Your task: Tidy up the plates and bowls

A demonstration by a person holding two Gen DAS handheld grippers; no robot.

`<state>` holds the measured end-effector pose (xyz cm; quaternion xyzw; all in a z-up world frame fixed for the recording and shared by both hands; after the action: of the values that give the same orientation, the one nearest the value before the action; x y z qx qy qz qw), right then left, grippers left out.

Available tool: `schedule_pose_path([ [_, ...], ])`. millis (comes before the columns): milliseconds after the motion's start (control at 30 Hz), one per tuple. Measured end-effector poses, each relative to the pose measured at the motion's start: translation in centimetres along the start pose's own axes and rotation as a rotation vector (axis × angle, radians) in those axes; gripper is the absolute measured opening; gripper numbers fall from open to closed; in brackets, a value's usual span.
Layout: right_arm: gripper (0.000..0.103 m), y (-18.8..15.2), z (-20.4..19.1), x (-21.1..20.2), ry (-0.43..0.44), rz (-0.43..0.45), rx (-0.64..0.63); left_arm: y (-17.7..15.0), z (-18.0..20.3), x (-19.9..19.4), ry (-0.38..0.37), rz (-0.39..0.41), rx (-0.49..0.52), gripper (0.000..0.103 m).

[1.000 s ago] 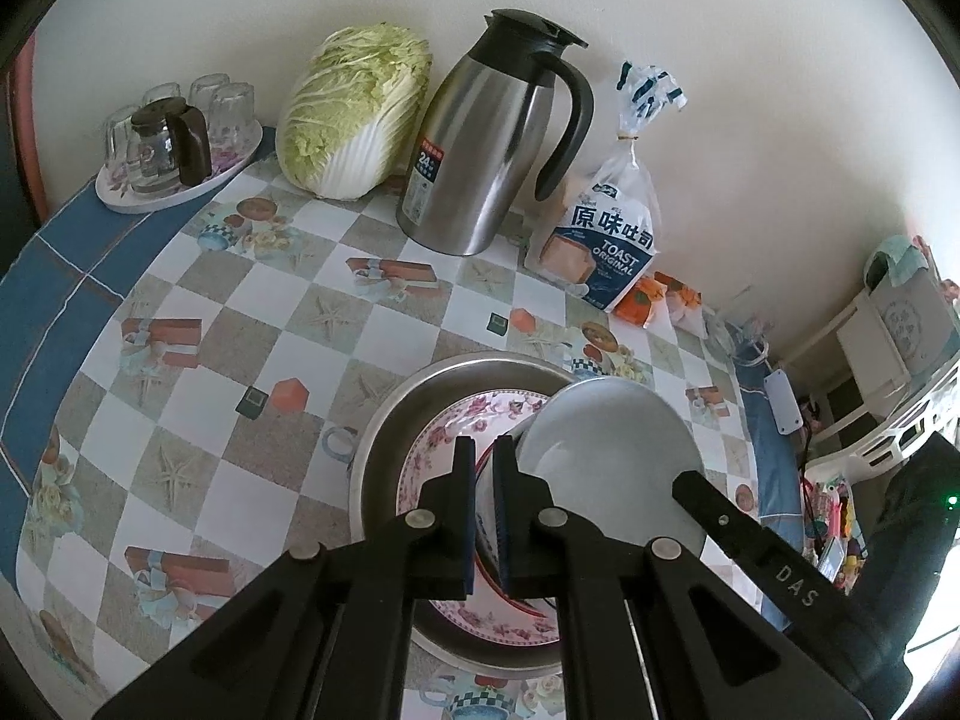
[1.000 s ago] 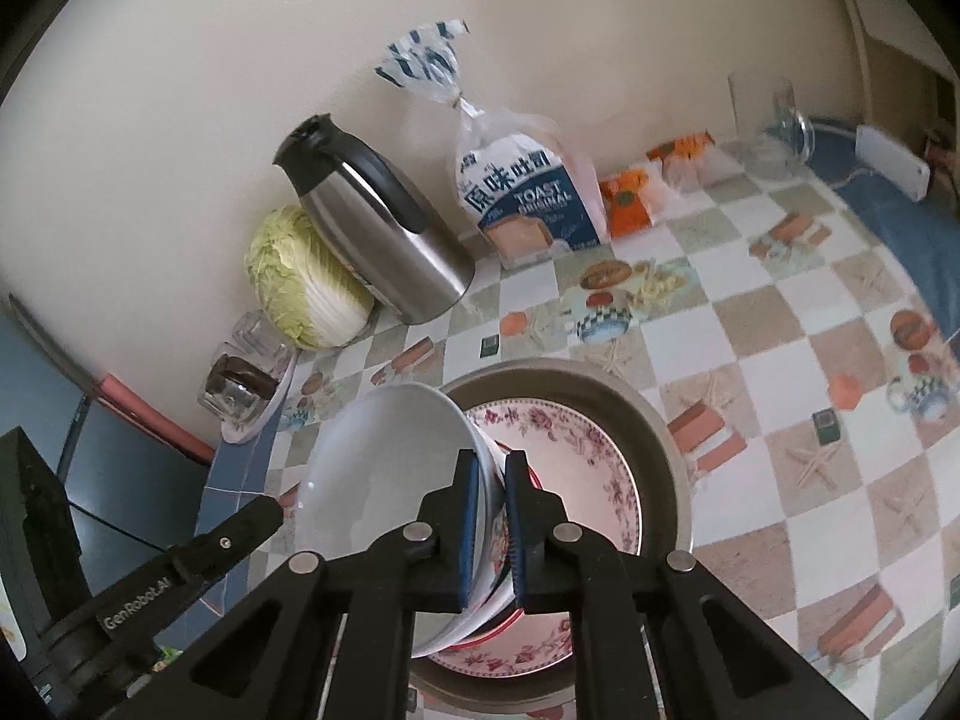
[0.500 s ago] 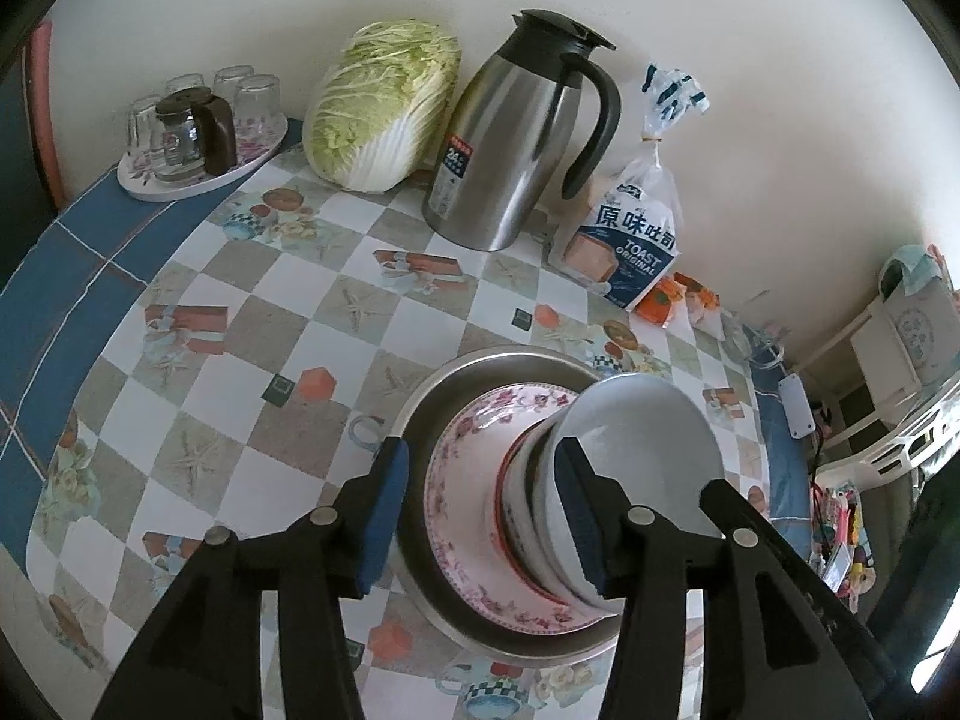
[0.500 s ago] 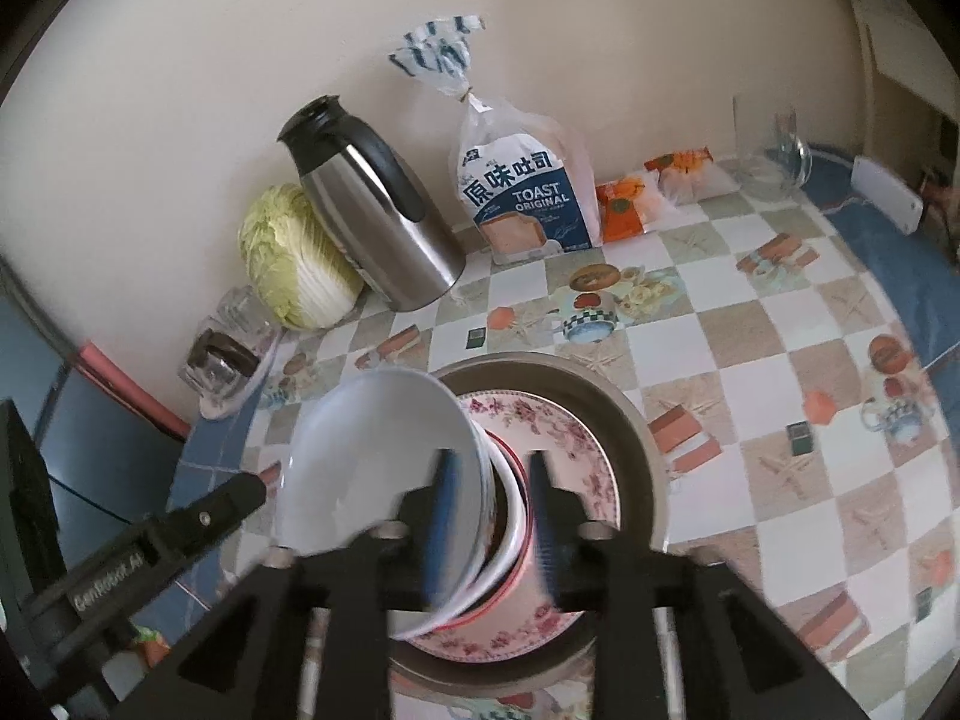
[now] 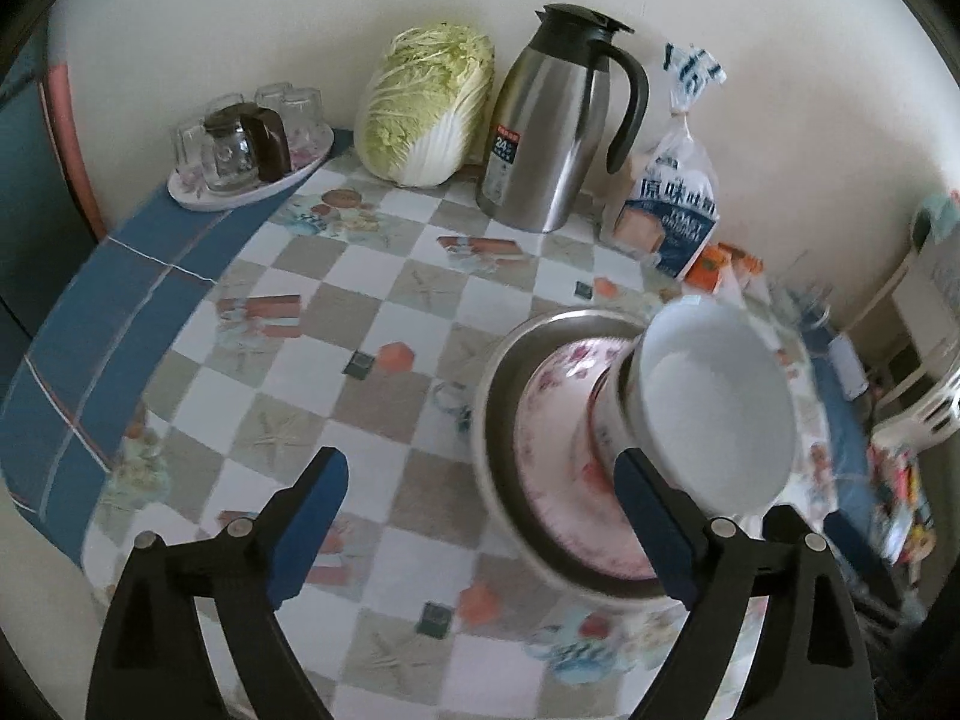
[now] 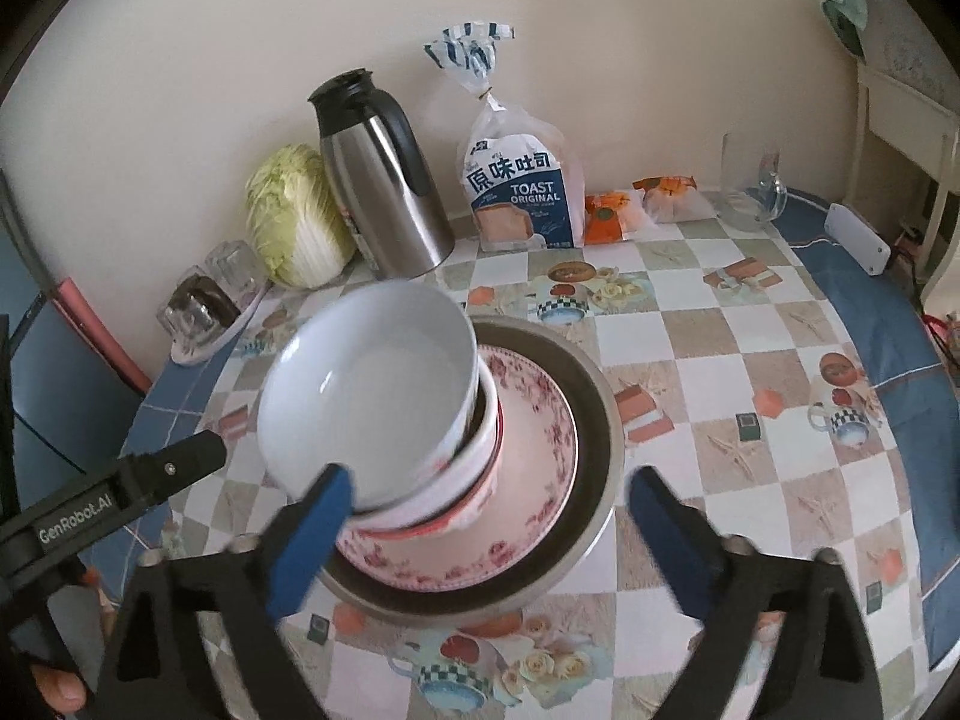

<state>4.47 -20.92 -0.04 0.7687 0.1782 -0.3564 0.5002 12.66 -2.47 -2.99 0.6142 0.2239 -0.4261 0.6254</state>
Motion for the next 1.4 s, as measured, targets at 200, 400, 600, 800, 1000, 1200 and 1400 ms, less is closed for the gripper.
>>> schedule_pose_path([
  [200, 0.103, -1.8, -0.2, -0.5, -0.011, 0.0, -0.017, -1.5, -0.9, -0.8, -0.009, 0.006, 0.022, 0.091],
  [400, 0.103, -3.4, 0.1, -0.9, -0.038, -0.015, -0.042, -2.3, -1.4, -2.0, 0.0, 0.054, 0.049, 0.091],
  [600, 0.103, -4.0, 0.3, -1.7, -0.054, -0.005, -0.051, -3.5, -1.9, -2.1, 0.094, 0.062, 0.103, 0.091],
  [800, 0.103, -4.6, 0.2, -1.9, -0.059, -0.016, -0.062, -4.6, -1.5, -1.7, 0.104, 0.036, 0.15, 0.091],
  [1000, 0.103, -4.8, 0.4, -1.7, -0.06, -0.026, -0.069, -5.1, -0.7, -1.2, 0.132, 0.013, 0.21, 0.091],
  [1200, 0.103, -4.9, 0.8, -1.3, -0.068, -0.04, -0.07, -5.3, -0.7, -0.7, 0.135, -0.009, 0.216, 0.091],
  [1400, 0.103, -4.9, 1.0, -1.0, -0.072, -0.048, -0.069, -5.6, -0.9, -0.3, 0.137, -0.031, 0.212, 0.091],
])
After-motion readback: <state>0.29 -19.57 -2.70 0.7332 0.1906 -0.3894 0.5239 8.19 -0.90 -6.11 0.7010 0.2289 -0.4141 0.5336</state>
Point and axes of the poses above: each gripper's, at about its wrist camera, not at the fingertips, and x roughly the way its jaws point, z to its right, y to its top, the point moved 6 cm from there along x, roughly the way its jaws point, and after that the axes turned 3 degrees about z, right-handed, at the moved point
